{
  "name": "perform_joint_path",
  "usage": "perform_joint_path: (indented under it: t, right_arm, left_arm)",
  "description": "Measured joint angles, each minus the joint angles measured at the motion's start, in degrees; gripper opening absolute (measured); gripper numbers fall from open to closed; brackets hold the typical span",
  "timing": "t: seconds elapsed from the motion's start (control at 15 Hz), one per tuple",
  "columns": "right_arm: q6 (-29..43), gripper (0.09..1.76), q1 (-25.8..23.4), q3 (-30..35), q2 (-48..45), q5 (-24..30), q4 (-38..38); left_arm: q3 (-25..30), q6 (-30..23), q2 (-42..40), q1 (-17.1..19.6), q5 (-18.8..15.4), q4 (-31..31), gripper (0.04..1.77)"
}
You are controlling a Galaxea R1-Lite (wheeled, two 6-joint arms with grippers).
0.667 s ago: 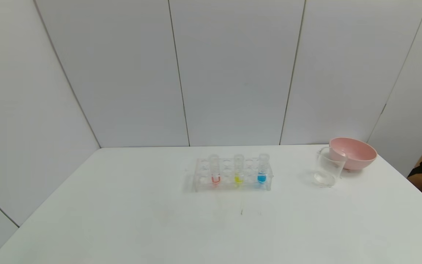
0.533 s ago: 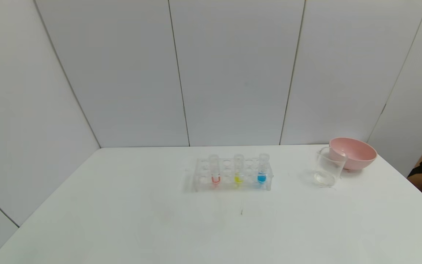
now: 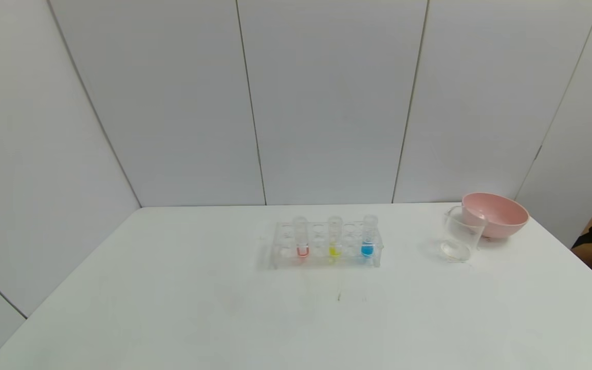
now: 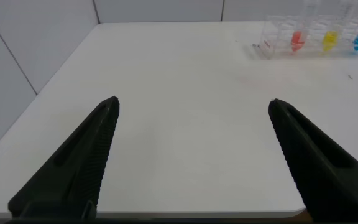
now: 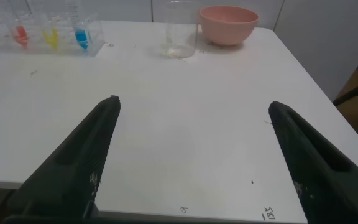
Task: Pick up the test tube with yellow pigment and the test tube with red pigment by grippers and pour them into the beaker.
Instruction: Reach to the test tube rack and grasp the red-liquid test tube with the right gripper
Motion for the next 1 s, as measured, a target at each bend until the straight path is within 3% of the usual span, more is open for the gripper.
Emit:
perform_joint_path:
  t: [0.53, 1.0]
  right_arm:
    - [0.5, 1.71, 0.0, -0.8, 0.0, -0.3, 0.5]
    - [2.9, 1.71, 0.0, -10.8, 7.2, -0.3, -0.2]
  left_arm:
    - [0.0, 0.0, 0.0, 0.0, 0.0, 0.0, 1.72]
    - [0.0, 0.0, 0.0, 0.0, 0.0, 0.0, 1.72]
